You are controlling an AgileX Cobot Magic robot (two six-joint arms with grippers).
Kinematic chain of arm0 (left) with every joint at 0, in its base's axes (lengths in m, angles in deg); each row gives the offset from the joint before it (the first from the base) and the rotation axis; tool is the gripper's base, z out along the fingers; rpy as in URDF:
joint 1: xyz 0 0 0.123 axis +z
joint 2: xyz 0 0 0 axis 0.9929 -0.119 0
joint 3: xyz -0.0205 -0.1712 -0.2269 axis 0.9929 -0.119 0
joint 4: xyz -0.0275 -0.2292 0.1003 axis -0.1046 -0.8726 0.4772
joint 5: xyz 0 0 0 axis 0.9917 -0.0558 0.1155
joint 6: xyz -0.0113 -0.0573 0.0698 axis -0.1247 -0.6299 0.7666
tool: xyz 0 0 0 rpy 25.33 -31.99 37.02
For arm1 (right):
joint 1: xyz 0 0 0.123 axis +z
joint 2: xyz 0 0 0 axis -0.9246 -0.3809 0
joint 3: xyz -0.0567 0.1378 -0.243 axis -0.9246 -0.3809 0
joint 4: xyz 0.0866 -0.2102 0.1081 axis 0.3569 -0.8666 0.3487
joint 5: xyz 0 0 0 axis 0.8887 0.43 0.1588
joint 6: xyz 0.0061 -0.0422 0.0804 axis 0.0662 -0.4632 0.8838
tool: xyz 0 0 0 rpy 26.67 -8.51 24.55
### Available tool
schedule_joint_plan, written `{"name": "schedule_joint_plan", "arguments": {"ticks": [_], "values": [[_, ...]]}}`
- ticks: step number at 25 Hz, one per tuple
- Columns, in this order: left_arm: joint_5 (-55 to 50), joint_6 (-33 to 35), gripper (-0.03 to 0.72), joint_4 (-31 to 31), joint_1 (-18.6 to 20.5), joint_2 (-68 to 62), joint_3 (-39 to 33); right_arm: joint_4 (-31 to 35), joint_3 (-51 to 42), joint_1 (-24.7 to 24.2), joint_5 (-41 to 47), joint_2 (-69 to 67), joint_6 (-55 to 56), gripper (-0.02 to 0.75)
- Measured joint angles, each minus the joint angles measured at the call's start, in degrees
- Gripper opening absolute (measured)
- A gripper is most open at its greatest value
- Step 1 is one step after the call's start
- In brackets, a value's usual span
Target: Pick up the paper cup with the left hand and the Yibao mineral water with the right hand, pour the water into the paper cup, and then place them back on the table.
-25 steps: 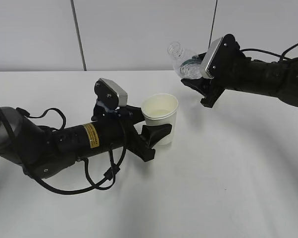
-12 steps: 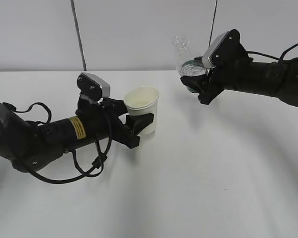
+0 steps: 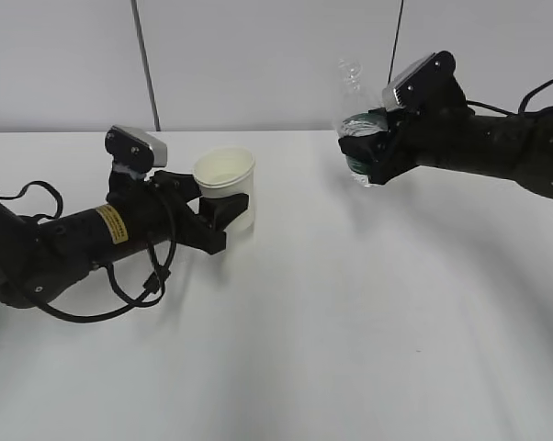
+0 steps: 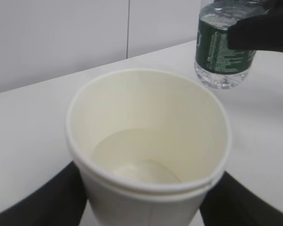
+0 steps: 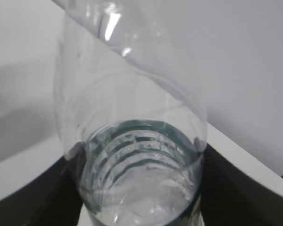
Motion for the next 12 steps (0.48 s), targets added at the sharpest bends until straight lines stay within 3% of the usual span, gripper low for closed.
{"name": "schedule_joint_plan", "arguments": {"ticks": [12], "values": [[0.0, 0.0, 0.433, 0.0, 7.4, 0.0, 0.0, 10.2, 0.0, 0.0, 0.4, -1.4, 3.0, 0.489]]}}
